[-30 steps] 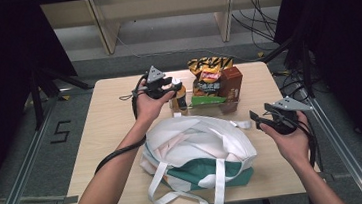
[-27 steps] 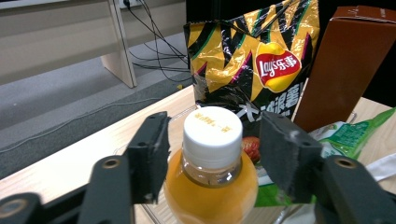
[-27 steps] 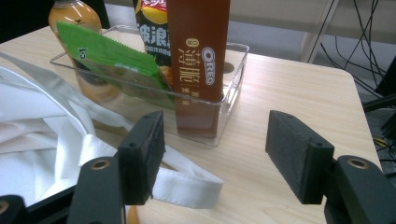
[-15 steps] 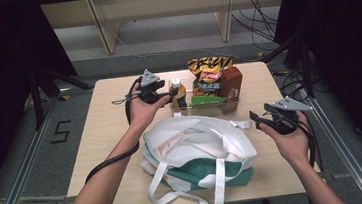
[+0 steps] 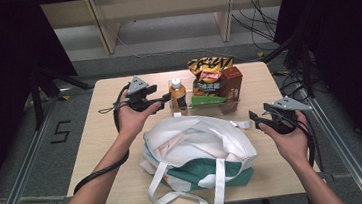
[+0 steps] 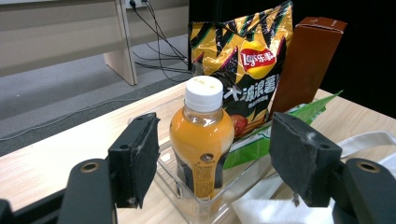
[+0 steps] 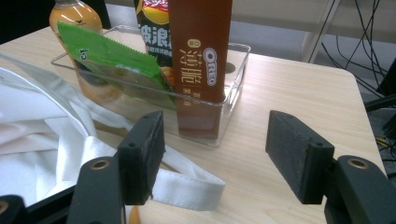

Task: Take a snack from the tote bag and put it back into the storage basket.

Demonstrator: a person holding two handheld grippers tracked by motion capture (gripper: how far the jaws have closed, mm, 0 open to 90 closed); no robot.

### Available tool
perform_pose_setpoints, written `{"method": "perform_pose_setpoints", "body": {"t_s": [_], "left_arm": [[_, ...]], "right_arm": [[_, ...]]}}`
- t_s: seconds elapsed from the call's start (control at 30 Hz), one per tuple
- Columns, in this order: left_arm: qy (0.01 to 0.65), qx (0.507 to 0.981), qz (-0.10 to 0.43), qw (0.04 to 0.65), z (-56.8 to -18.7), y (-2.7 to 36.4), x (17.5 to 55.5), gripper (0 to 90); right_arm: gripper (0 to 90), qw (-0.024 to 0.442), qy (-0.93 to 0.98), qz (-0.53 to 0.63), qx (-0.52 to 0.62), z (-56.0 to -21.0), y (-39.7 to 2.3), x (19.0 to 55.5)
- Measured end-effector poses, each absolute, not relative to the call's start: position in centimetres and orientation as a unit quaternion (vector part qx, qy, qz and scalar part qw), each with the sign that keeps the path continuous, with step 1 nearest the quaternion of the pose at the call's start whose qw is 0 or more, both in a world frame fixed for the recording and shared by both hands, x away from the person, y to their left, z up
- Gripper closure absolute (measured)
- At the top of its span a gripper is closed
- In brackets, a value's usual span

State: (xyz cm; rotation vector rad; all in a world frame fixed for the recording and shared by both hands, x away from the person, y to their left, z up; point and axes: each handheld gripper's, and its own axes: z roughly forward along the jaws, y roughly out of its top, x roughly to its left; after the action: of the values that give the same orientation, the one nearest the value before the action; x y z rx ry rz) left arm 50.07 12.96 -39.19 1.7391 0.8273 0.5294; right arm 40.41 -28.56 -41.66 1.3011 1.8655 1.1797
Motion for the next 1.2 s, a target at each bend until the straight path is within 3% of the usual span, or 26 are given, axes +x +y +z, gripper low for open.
{"method": "perform_pose_setpoints", "body": {"t_s": [1.2], "left_arm": [[0.372, 0.706, 0.236, 0.554, -42.5, 20.8, 41.5, 33.0]], "right_arm": [[37.8, 0.289, 0.7, 0.444, 0.478, -41.6, -28.4, 40.8]]}}
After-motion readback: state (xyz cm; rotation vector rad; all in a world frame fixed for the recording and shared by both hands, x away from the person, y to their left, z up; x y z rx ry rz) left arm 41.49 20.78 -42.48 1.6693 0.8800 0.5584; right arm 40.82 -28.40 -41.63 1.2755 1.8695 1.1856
